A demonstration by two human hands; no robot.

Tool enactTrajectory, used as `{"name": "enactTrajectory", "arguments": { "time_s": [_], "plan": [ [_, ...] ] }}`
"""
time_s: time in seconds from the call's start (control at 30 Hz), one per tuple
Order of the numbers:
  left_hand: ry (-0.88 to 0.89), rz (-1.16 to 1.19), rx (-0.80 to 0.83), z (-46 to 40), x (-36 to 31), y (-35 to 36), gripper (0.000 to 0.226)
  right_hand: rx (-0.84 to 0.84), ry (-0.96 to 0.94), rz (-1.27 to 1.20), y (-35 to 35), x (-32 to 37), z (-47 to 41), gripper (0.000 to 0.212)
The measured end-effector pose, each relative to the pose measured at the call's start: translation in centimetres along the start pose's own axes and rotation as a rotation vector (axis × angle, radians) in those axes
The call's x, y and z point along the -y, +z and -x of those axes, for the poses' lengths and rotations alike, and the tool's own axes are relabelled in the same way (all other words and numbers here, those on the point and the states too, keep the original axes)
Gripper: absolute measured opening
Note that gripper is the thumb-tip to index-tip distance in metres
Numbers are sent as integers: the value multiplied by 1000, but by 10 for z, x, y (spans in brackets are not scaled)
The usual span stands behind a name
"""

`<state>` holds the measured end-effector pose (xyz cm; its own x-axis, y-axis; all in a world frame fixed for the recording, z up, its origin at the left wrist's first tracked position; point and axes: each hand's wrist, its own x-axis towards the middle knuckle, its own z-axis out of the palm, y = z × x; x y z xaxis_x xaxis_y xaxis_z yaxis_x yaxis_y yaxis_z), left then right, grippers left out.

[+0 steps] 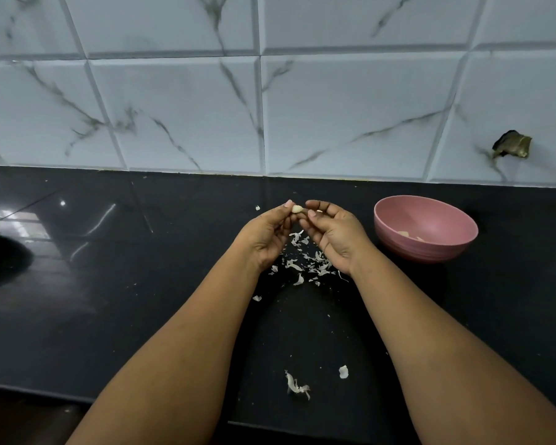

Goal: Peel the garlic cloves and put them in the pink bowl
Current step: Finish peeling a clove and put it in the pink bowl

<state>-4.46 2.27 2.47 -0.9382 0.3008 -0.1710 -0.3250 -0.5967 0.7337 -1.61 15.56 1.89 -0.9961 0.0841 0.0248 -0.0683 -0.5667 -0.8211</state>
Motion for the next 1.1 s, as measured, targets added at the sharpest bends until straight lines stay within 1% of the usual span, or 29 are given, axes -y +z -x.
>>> {"name": "enactTrajectory", "arguments": {
  "time_s": [0.1,0.23,0.33,0.53,0.67,0.77,0.83,0.93,1.0,1.1],
  "plan": [
    [33,-15,-17,-1,1,-1,7,-13,-24,56,0,0,0,11],
    [78,-78,-5,0,4,-1,13,-21,-79,261,-1,-4,1,11],
    [136,-126,17,3,6,0,15,-43,-112,311,-3,-3,2,13],
    [271,-274,-3,0,9,-1,17,-49,-105,325,-5,-5,-2,11],
    [331,-322,-34,-5,11,-5,18,-43,-93,273,-5,-6,-3,11],
    [418,-460,-56,-5,11,-6,20,-59,-51,237,-2,-7,-4,13],
    [449,-539,-34,-3,13,-3,20,-69,-38,239,-2,-8,-3,13],
    [439,-549,-9,2,17,1,21,-71,-71,270,-5,-9,-3,11],
    [431,-503,-26,1,18,3,22,-83,-88,268,-6,-8,-4,12],
    [406,-428,-96,-3,15,-1,11,-100,-108,249,-5,-8,-6,14]
  ]
}}
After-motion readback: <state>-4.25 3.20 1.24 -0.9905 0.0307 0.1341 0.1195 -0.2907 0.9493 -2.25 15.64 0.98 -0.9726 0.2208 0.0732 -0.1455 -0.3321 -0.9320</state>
